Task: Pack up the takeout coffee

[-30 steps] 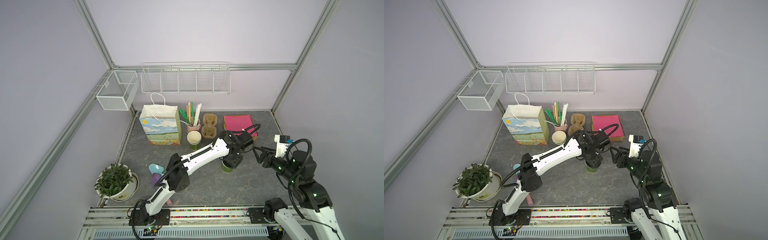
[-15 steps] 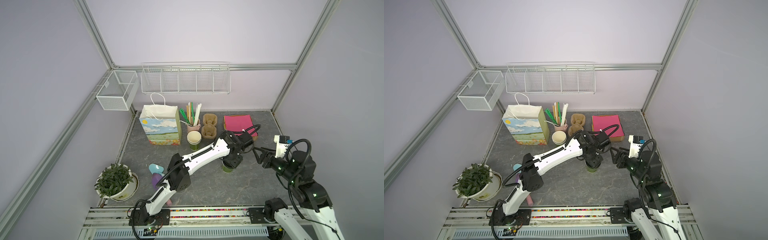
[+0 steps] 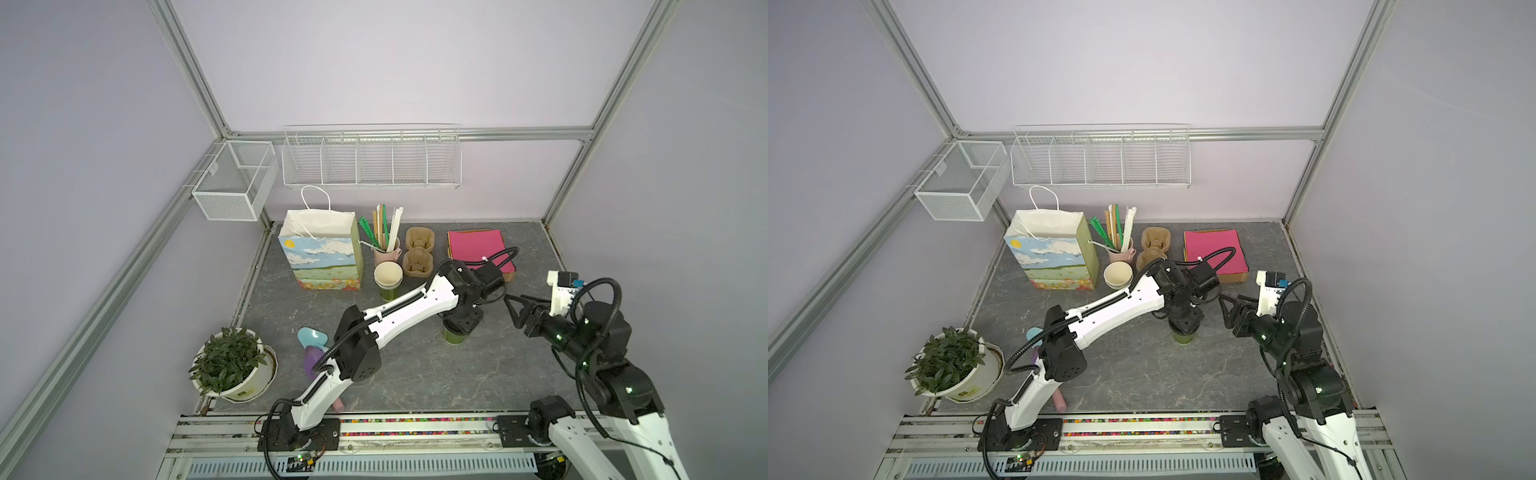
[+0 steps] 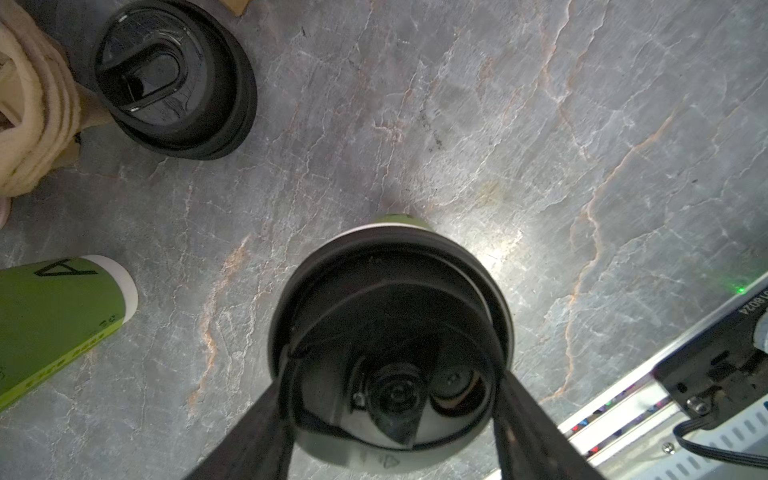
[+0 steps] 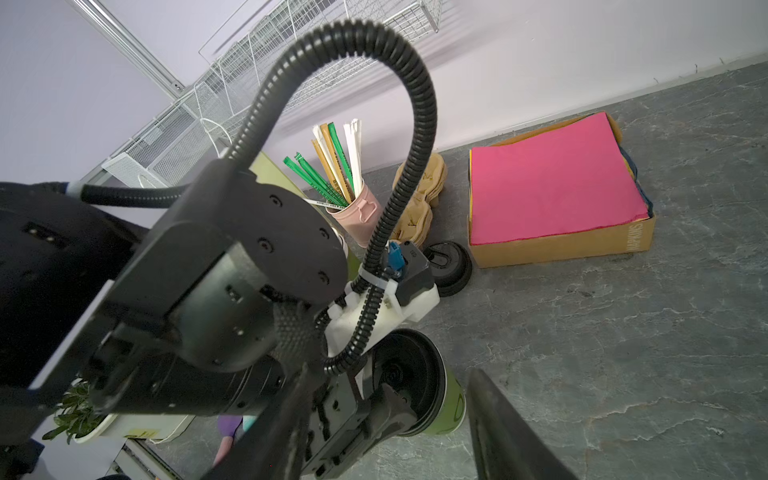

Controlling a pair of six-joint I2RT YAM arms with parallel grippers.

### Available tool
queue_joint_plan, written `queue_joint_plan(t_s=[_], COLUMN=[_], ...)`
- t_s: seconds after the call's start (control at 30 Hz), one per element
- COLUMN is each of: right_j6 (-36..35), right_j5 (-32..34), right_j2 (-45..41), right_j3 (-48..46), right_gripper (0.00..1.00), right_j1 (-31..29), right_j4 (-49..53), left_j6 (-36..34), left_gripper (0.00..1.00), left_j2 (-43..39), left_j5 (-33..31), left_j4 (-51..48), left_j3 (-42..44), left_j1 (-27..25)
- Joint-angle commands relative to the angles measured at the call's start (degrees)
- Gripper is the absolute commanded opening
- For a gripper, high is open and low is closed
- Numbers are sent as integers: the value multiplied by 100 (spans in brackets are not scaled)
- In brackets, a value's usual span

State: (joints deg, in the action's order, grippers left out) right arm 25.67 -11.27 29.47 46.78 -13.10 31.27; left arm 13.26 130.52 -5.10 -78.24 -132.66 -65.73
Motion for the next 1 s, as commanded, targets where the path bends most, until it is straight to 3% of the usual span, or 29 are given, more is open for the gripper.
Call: queue_joint_plan(t_s=[0.0, 0.17, 0.4, 0.97], right_j6=[-11, -10, 63, 965], right_j5=[-111, -113, 23, 511], right_j2=[6, 6, 47, 811], right_j3=[-108, -111, -155, -629], right_gripper=[62, 62, 62, 63], right_j1=[27, 32, 27, 34], right_j4=[-86, -73, 63, 425], left_j6=[-21, 0, 120, 204], left_gripper=[49, 49, 50, 51], left_j2=[96, 154, -54, -77], left_j5=[-26, 96, 235, 553], left_j4=[-248, -245, 169, 575], left_j3=[-74, -21, 730, 1573], left_j1=[22, 17, 21, 17])
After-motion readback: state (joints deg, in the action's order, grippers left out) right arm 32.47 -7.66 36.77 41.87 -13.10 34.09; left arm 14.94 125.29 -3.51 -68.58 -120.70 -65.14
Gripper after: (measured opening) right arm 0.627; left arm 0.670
